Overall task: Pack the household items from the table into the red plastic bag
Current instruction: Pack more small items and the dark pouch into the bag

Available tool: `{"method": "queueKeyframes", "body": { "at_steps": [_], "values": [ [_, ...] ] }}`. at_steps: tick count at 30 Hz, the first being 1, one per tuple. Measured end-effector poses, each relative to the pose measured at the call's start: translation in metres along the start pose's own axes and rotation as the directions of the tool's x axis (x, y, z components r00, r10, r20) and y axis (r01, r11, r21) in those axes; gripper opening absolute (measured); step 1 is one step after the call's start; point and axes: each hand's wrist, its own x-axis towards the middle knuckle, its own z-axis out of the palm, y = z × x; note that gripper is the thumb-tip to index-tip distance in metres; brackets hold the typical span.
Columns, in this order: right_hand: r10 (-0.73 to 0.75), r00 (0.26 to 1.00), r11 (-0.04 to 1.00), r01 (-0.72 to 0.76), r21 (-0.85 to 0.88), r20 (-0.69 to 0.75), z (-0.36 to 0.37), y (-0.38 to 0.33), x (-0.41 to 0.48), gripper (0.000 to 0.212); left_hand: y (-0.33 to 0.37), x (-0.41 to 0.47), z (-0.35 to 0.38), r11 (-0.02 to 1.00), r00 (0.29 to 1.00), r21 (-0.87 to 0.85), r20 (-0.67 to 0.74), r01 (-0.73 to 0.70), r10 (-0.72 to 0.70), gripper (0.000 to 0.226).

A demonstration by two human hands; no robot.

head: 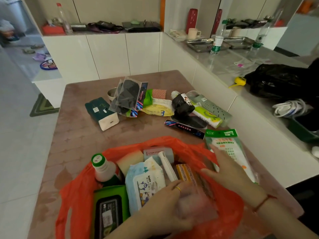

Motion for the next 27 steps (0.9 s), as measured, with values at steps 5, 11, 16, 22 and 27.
{"method": "queueKeyframes", "body": {
  "at_steps": [5,11,16,22,27],
  "values": [
    [-0.028,0.996,0.949,0.053,0.31,-0.085,-0.015,0.004,0.013,0.026,0.0,-0.003,-0.015,0.99,0.986,-0.131,-0.165,-0.053,0.031,0.055],
    [-0.055,0.998,0.79,0.055,0.61,-0.018,-0.037,0.008,0.013,0.027,-0.003,0.01,-0.018,0.952,0.977,-0.284,-0.206,-0.115,0.057,0.05],
    [-0.122,0.888,0.743,-0.214,0.634,0.443,-0.064,0.027,0.037,0.039,-0.003,0.016,-0.033,0.998,0.994,-0.043,-0.104,-0.045,0.04,0.051],
    [0.017,0.981,0.81,-0.127,0.572,0.194,-0.072,0.02,0.149,0.068,-0.001,0.037,-0.075,0.98,0.958,-0.196,-0.286,-0.025,-0.032,0.054],
    [-0.149,0.989,0.91,0.128,0.393,0.022,-0.037,-0.019,0.24,0.084,-0.014,0.085,-0.095,0.925,0.874,-0.379,-0.454,-0.013,-0.173,0.036]
  ]
}}
